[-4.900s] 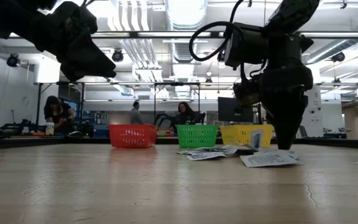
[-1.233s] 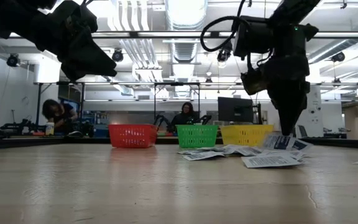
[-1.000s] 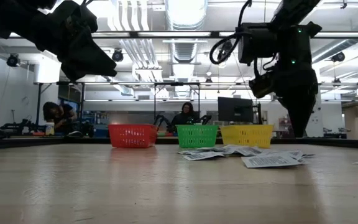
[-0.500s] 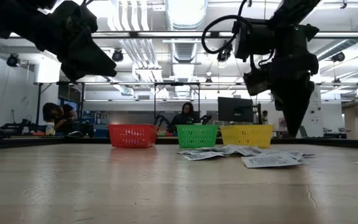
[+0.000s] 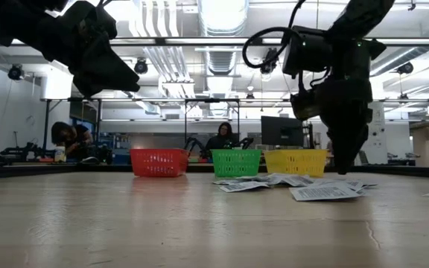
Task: Pick & Place First Aid Supplies
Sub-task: Put the alcohol pad into the green basket
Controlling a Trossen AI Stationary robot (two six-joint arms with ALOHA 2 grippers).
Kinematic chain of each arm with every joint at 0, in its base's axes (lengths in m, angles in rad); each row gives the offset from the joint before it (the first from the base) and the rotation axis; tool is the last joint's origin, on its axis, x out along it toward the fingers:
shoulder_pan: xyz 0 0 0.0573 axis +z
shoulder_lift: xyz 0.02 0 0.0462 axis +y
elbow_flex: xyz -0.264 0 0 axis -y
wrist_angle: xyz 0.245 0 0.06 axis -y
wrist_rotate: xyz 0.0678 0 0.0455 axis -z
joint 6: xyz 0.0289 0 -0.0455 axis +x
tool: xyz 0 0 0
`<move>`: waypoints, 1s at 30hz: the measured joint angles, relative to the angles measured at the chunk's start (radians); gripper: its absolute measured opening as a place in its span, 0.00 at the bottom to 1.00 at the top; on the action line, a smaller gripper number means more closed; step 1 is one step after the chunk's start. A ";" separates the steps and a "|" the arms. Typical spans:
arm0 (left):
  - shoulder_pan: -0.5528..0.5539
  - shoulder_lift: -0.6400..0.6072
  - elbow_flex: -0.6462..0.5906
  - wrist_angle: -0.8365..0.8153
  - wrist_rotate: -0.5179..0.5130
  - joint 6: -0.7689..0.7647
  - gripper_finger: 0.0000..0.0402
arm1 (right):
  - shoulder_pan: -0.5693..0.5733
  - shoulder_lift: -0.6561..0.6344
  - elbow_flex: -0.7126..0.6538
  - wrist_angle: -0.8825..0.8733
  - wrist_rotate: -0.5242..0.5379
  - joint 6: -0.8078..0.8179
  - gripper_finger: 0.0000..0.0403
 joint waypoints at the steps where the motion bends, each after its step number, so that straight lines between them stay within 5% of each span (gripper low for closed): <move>1: 0.000 0.000 0.000 0.000 0.000 0.000 0.33 | 0.000 0.000 0.000 -0.002 0.013 0.000 0.53; 30: 0.000 0.000 0.000 0.003 0.000 -0.007 0.33 | -0.021 0.066 0.000 0.000 -0.006 0.001 0.46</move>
